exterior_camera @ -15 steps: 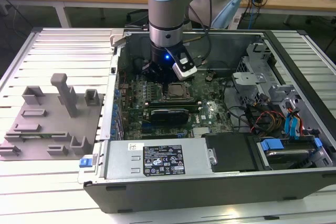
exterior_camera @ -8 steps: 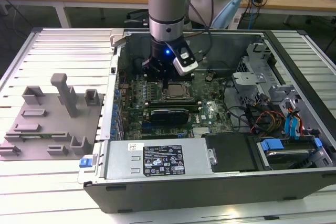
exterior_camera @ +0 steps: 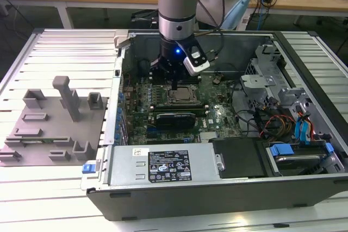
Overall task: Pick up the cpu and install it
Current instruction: 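Close the cpu cover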
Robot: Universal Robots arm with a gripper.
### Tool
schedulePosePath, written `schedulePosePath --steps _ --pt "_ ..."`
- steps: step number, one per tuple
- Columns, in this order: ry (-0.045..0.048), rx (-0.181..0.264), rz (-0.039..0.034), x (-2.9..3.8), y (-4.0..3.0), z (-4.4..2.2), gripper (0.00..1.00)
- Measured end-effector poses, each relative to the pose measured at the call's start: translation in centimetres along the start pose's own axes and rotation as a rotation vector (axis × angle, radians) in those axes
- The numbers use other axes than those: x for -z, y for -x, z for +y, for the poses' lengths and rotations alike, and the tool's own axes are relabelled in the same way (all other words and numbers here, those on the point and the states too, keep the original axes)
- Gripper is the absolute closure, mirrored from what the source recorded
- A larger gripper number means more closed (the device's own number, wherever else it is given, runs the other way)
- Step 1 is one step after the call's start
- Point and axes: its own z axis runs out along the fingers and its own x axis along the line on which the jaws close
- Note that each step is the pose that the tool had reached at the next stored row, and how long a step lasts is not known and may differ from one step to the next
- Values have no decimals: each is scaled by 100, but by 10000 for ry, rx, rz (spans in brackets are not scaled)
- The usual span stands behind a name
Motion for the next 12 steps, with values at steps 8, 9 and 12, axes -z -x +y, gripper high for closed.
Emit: schedulePosePath --steps 8,9,12 --pt "-1 -2 40 -3 201 -6 89" --pt "1 -2 39 11 202 -6 89" --pt "2 -2 38 55 203 -5 89"
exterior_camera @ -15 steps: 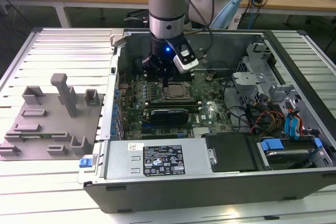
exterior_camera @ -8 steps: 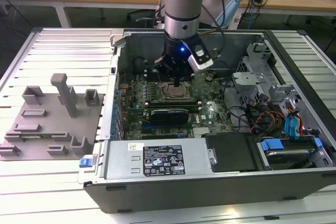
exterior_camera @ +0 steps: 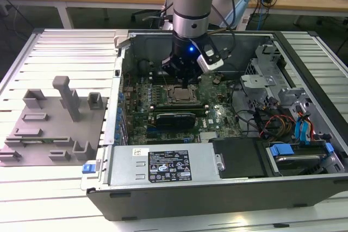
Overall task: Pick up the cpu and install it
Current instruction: 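Close the cpu cover, then install the first cpu locking lever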
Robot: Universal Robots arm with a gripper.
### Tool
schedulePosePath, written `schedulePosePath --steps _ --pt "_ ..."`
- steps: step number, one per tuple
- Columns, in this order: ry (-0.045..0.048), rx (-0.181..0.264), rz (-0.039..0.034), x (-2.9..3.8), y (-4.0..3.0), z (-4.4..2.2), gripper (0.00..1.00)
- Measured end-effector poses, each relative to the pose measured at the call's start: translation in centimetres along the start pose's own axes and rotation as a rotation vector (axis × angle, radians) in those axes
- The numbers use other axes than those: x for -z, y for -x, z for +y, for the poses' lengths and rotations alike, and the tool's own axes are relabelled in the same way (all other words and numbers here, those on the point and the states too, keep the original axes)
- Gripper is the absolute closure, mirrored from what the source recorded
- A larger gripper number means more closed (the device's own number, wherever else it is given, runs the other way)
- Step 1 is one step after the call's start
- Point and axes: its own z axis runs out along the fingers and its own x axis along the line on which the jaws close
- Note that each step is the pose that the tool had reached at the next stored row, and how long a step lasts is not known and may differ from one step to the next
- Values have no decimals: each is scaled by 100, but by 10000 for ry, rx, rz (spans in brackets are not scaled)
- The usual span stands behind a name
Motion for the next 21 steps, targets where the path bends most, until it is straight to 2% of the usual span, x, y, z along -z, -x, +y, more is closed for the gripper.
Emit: schedulePosePath --steps 16,17,21 --pt "-1 0 1 39 1 0 89" --pt "-5 1 3 51 1 0 89" --pt "-2 1 1 173 5 3 89"
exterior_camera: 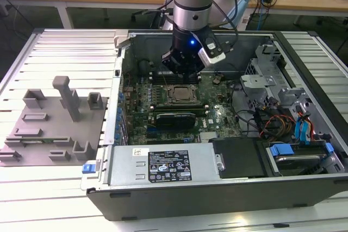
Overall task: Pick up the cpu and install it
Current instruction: 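Install the first cpu locking lever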
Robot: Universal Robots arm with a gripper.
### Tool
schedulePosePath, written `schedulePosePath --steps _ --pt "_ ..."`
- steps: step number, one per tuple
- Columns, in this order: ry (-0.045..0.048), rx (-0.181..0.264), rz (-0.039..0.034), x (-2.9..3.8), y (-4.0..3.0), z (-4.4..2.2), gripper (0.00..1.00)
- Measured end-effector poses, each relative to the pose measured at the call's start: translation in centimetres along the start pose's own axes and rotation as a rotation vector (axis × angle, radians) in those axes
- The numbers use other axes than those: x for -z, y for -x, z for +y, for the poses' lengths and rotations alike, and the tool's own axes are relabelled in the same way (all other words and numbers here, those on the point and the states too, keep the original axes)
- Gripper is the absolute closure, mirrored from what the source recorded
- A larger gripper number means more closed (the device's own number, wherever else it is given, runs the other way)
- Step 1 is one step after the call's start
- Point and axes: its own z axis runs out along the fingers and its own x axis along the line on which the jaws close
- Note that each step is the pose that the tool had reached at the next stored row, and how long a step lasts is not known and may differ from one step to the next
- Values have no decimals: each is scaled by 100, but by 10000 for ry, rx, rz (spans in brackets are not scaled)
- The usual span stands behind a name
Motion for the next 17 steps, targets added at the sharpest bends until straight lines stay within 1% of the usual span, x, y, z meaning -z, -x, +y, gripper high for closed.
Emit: schedulePosePath --steps 2,8,10,15,16,17 --pt "-1 0 1 34 1 1 89" --pt "1 1 -1 37 1 1 89" --pt "-1 0 0 38 -9 1 89" --pt "0 -1 0 40 -77 3 89" --pt "1 0 0 41 -111 5 89" --pt "0 0 0 41 -131 5 89"
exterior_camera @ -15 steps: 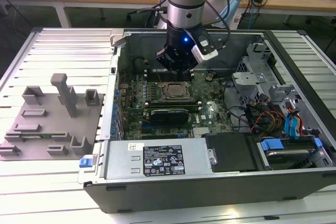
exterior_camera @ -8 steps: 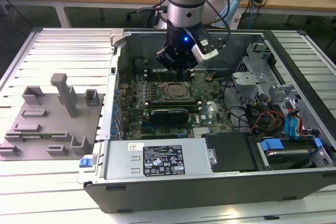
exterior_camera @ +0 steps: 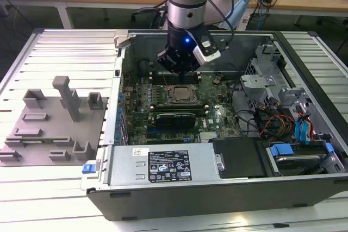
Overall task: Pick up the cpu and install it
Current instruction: 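Install the first cpu locking lever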
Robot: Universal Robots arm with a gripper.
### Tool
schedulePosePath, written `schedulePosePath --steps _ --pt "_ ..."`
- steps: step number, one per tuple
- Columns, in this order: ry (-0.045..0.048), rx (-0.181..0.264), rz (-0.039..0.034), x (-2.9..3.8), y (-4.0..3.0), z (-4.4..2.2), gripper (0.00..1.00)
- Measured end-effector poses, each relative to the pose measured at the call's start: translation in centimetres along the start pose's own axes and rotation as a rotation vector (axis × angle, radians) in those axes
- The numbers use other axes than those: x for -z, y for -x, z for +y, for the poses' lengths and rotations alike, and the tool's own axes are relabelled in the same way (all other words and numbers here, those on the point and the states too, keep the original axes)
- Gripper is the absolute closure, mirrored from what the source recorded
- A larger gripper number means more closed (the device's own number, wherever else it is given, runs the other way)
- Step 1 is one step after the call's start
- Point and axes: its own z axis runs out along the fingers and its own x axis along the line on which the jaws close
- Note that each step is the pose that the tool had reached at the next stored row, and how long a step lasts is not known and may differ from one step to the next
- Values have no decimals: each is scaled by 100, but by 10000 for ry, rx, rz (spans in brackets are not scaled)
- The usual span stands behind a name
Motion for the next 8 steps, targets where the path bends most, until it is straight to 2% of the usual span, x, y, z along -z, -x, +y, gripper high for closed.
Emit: schedulePosePath --steps 1,8 --pt "-1 0 1 1 -19 0 89" --pt "-1 -1 0 8 -277 9 89"
